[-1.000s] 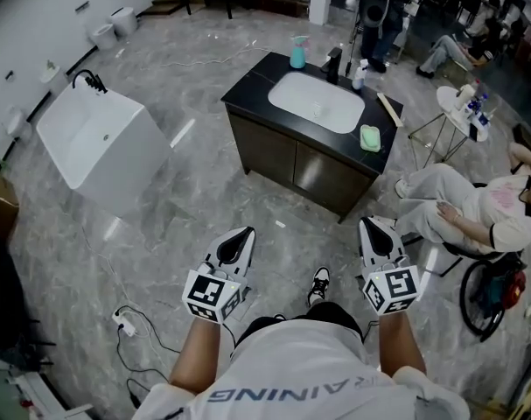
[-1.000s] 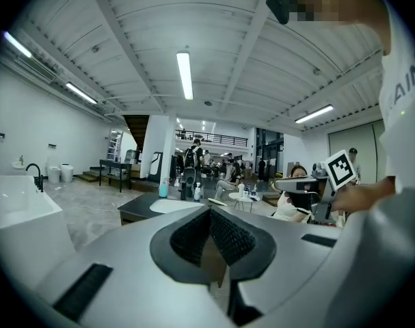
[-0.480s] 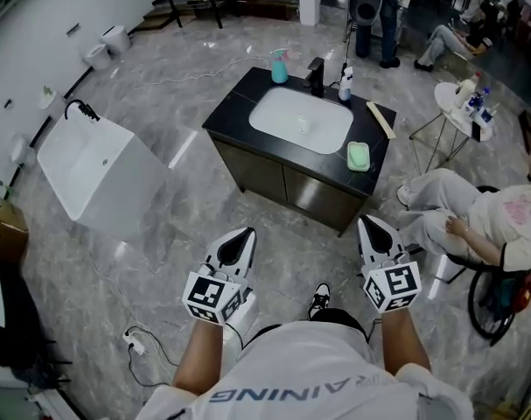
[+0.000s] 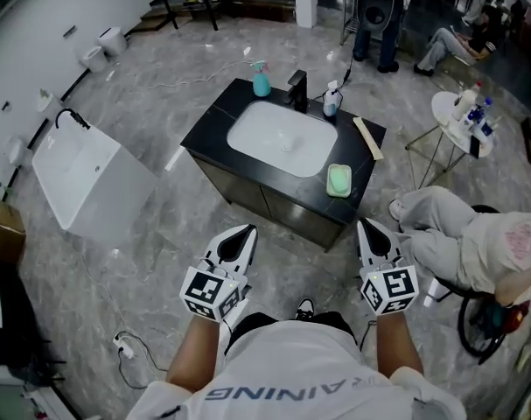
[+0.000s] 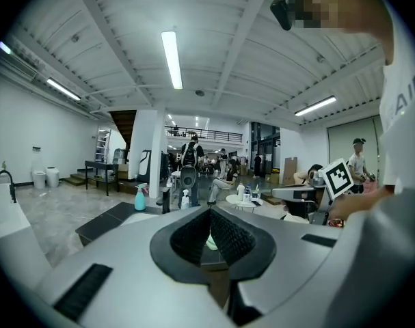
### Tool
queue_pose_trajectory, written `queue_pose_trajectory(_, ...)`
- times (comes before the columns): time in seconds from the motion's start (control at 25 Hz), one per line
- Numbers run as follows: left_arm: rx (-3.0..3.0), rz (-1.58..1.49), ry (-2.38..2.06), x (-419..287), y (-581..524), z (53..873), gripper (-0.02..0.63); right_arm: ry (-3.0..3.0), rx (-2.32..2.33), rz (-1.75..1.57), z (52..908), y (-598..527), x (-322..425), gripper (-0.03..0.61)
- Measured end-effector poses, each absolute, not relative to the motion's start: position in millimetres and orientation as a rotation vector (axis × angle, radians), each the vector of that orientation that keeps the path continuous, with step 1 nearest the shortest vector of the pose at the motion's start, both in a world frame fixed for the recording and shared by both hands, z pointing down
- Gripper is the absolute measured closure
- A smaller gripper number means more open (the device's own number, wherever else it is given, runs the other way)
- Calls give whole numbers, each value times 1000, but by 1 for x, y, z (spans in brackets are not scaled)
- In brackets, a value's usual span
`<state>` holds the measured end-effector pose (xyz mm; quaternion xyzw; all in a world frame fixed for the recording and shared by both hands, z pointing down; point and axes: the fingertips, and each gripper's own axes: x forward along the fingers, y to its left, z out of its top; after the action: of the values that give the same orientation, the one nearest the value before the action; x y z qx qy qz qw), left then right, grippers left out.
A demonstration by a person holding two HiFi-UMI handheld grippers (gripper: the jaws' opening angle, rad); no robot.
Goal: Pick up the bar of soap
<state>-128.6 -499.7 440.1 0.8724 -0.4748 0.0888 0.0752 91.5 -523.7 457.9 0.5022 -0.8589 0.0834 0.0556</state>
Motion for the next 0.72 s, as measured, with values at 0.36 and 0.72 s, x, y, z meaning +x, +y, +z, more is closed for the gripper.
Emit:
queue_pose_trajectory(0.36,2651,287,-1362,-90,-550,446,611,-2573,1578,291,469,-565,129,563)
queue_pose_trajectory(0.72,2719,267,-1201,-83,-608,461,611,-2457,1704,302,481,-597,137,563)
